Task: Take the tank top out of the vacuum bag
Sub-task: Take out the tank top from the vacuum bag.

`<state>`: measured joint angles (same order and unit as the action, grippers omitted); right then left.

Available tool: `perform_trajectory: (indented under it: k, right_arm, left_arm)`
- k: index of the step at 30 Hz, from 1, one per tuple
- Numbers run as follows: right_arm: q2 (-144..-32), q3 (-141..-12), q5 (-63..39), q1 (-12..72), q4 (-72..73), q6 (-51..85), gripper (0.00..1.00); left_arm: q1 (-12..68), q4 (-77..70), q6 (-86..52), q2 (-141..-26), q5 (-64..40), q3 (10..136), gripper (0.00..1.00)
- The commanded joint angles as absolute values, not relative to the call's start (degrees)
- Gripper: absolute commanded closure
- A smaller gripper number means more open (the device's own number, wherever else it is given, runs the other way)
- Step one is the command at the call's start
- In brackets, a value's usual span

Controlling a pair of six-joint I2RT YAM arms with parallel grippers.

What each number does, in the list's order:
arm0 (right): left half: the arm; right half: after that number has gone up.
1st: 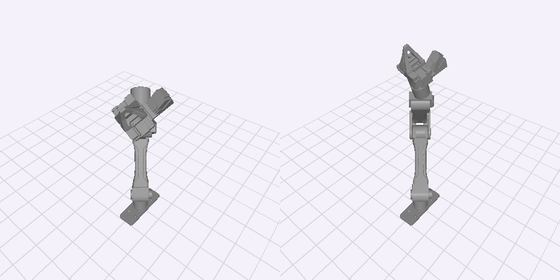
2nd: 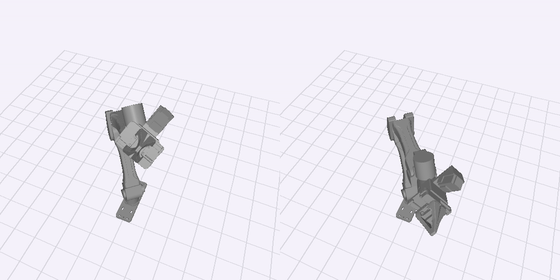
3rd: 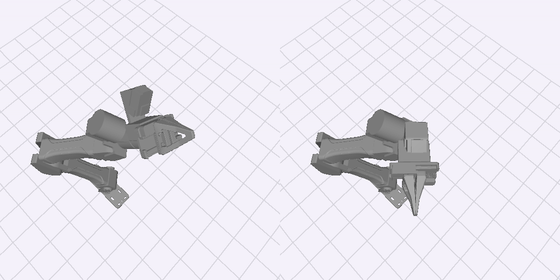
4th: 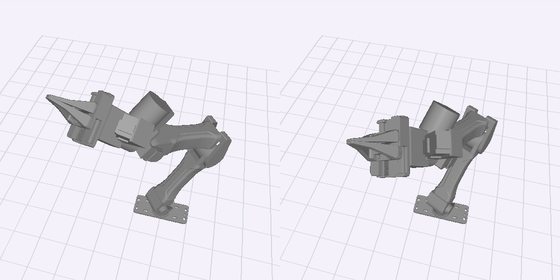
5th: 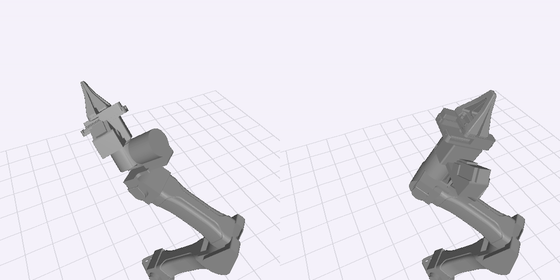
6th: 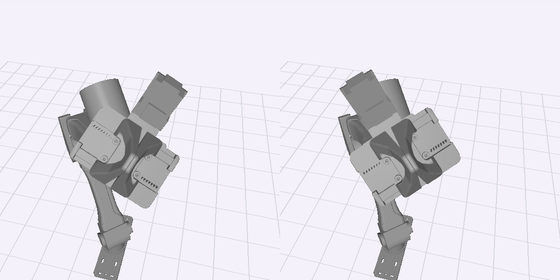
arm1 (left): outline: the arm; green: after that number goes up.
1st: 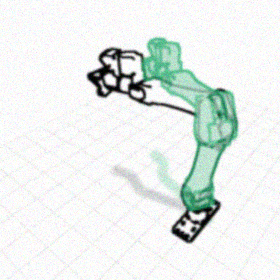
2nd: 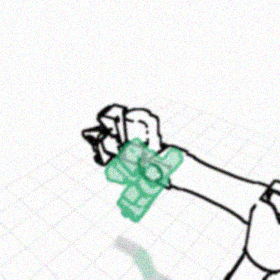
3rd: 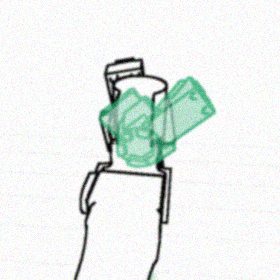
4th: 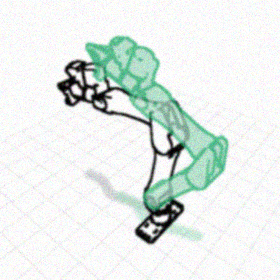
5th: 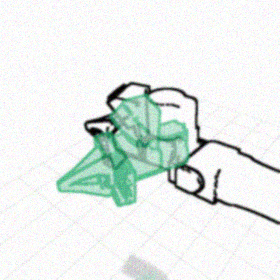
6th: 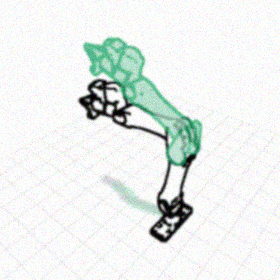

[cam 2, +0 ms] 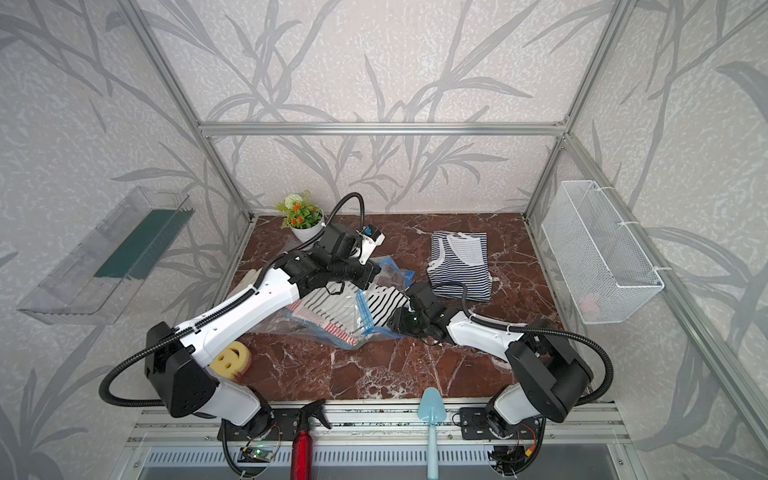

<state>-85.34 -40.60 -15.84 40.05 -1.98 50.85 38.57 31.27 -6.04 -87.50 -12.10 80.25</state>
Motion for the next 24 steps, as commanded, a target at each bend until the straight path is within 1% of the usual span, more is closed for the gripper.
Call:
perform_trajectory:
  k: [1,3,9,15,17,18,21,24]
  right_arm:
    - [-85.55,-41.81,-13.71,39.91,-4.94,50.15,0.50]
    - [-86.08,-42.12,-13.49,39.90,-4.69,49.46,0.50]
    - [-90.15,-41.66,-15.50,39.92,6.05,48.60,0.49]
    - [-93.82,-42.01,-15.40,39.98,12.53,49.07,0.50]
    - [-93.95,-42.10,-15.29,40.00,13.53,48.76,0.57]
    - [-93.80,-42.11,-15.30,39.98,14.01,48.53,0.64]
    - [-92.80,-41.92,-15.55,39.96,14.72,48.10,0.76]
    - [-90.90,-41.76,-16.02,40.07,14.40,47.55,0.94]
  left_arm:
    - [38.50,31.12,-5.55,-87.65,-12.83,81.65,1.00]
    - [38.45,31.05,-5.47,-87.78,-12.55,81.48,1.00]
    - [38.49,31.05,-5.59,-87.89,-13.10,81.53,1.00]
    - [38.50,30.67,-5.79,-87.69,-13.47,81.37,1.00]
    - [38.53,30.83,-5.71,-87.80,-13.32,81.36,1.00]
    - [38.50,30.89,-5.77,-87.89,-13.48,81.53,1.00]
    - [38.52,30.68,-5.89,-87.80,-13.84,81.40,1.00]
    - [38.50,30.93,-5.77,-88.01,-13.54,81.55,1.00]
